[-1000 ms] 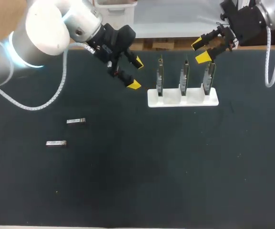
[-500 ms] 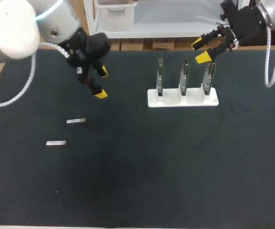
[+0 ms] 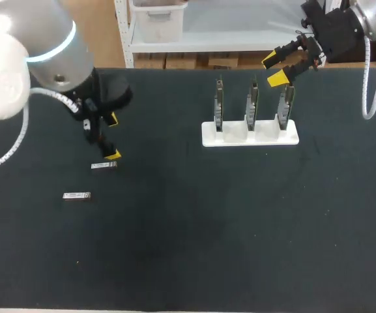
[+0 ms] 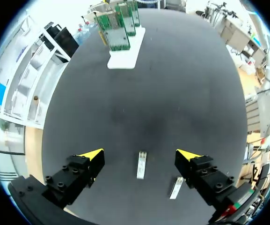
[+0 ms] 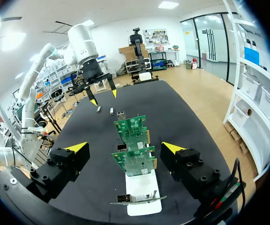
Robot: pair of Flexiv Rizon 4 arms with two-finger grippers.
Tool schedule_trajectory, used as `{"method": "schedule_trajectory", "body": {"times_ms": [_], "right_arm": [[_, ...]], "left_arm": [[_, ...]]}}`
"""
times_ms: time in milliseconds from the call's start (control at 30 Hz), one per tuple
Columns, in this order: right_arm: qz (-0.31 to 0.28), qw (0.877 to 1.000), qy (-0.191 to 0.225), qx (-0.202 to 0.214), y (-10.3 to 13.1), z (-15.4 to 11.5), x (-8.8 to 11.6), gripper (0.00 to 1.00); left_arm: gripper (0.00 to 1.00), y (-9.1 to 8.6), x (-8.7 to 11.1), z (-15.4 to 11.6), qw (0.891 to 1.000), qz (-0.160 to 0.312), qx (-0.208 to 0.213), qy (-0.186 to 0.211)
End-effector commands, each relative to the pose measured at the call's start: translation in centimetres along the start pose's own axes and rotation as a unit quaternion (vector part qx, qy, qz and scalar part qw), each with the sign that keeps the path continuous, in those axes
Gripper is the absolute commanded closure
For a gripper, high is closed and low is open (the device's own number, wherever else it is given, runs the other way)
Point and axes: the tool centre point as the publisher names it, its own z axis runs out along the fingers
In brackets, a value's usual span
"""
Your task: Pick up the optical module with the left hand, and insert it into the network port with the right hand.
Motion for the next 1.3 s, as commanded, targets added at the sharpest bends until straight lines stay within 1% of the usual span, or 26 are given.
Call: {"method": "schedule_trajectory", "body": {"times_ms": [33,167,533,667,900,1133,1300], "right_arm": [[-0.001,1.0,-0.001,0.003,0.3,0.0,0.1,0.0],[-0.001,1.0,-0.001,0.003,0.3,0.0,0.1,0.0],[-0.001,1.0,-0.001,0.003,0.3,0.0,0.1,0.0],[-0.001,1.0,-0.001,0.003,0.3,0.0,0.1,0.0],[-0.001,1.0,-0.001,0.003,0.3,0.0,0.1,0.0],[-0.001,1.0,-0.001,0.003,0.3,0.0,0.1,0.0],[-0.001,1.0,-0.001,0.003,0.3,0.0,0.1,0.0]], "left_arm": [[0.0,-0.6,0.8,0.4,0.999,0.014,-0.022,0.032],[0.0,-0.8,1.6,0.7,0.999,0.011,-0.01,0.038],[0.0,-0.1,4.8,2.9,0.997,-0.011,0.035,0.062],[0.0,-0.2,5.7,3.7,0.997,-0.017,0.042,0.066],[0.0,-0.6,6.1,4.8,0.997,-0.018,0.039,0.07],[0.0,-0.3,6.1,5.1,0.997,-0.026,0.031,0.073],[0.0,-0.2,6.0,5.5,0.997,-0.027,0.034,0.071]]}}
